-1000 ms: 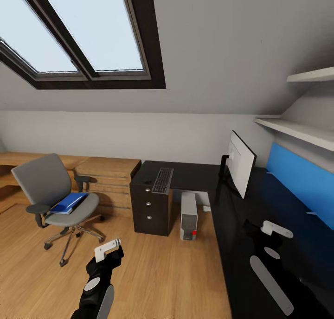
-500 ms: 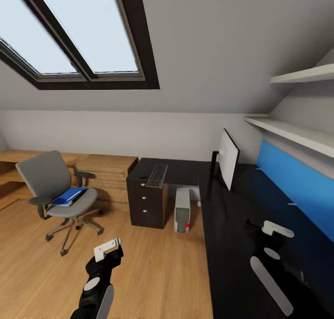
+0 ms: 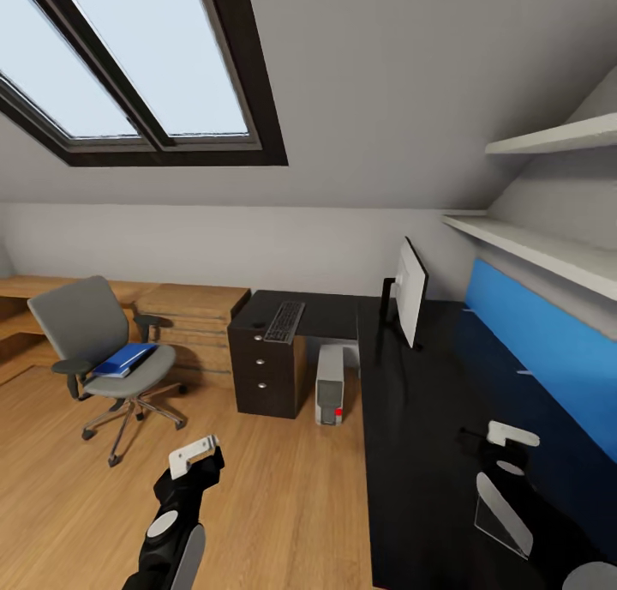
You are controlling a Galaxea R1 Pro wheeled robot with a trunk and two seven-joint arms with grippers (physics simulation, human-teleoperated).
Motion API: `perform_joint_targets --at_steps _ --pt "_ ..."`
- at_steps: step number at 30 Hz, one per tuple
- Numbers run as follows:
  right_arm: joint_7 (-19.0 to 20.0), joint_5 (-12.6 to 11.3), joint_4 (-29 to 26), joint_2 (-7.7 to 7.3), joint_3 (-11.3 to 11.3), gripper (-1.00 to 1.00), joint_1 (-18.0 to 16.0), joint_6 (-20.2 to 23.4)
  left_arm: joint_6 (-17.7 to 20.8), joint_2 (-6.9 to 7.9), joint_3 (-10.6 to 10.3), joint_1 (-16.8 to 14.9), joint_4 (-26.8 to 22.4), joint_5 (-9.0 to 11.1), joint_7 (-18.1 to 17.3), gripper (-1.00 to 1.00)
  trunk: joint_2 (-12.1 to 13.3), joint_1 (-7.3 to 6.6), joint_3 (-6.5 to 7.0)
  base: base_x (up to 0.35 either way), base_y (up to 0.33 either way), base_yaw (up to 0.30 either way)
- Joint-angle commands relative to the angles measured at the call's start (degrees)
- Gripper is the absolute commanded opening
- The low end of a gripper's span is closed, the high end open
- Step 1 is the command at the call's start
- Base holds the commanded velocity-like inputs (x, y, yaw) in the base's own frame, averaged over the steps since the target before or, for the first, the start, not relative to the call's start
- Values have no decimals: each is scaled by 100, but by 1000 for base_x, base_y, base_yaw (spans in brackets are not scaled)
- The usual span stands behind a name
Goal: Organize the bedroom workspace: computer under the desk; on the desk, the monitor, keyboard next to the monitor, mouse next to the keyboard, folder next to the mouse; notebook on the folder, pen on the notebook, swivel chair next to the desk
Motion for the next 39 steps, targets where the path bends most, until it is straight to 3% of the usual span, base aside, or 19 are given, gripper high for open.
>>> perform_joint_targets --at_steps 1,6,11,22,26,29,34,39 --pt "239 -24 526 -21 29 100 -272 -15 59 -5 -6 136 -211 42 27 100 -5 2 -3 -2 -6 0" --pt "848 -28 1534 -41 28 100 -751 -254 150 -8 -8 318 -507 42 27 100 -5 2 -3 -1 -3 0" --pt "1307 -22 2181 -49 28 100 -1025 -470 178 -9 -9 370 -596 41 27 100 -5 2 -3 0 0 0" --pt "1504 -20 2480 -86 28 100 -1145 -597 188 -12 -76 393 -666 39 25 100 -5 2 -3 0 0 0" --pt "1515 -25 2586 -147 28 100 -1169 -604 183 -14 -274 448 -820 39 21 100 -5 2 -3 0 0 0" --pt "1575 -28 2692 -216 28 100 -1209 -647 179 -6 -622 626 -1003 39 23 100 -5 2 -3 0 0 0" --pt "1789 -28 2807 -251 28 100 -1221 -904 179 -6 -766 702 -1070 39 26 100 -125 68 -57 0 0 0" --pt "2176 -29 3142 -264 34 100 -1229 -1582 198 -12 -839 732 -1089 39 30 100 -325 178 -146 0 0 0"
